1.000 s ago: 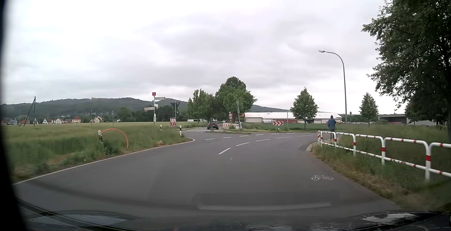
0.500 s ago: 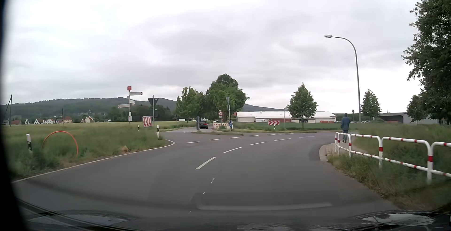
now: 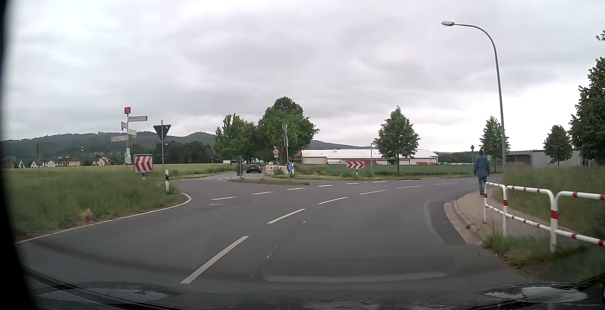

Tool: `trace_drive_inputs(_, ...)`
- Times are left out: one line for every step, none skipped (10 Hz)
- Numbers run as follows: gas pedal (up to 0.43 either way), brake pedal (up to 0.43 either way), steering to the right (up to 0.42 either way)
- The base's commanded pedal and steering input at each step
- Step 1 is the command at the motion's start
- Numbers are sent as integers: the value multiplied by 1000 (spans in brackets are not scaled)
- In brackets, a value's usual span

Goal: Follow the waypoints while adhering to traffic rules and regulations

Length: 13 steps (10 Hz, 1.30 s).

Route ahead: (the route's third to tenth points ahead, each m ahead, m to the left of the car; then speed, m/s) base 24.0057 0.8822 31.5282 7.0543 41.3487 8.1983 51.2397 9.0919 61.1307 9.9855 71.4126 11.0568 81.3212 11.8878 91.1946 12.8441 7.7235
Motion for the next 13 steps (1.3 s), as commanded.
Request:
trace_drive_inputs(0, 128, 62)
trace_drive_inputs(0, 140, 66)
trace_drive_inputs(0, 152, 69)
trace_drive_inputs(0, 165, 74)
trace_drive_inputs(0, 159, 81)
trace_drive_inputs(0, 159, 92)
trace_drive_inputs(0, 159, 100)
trace_drive_inputs(0, 159, 108)
trace_drive_inputs(0, 159, 113)
trace_drive_inputs(0, 152, 117)
trace_drive_inputs(0, 159, 120)
trace_drive_inputs(0, 159, 122)
trace_drive_inputs(0, 165, 125)
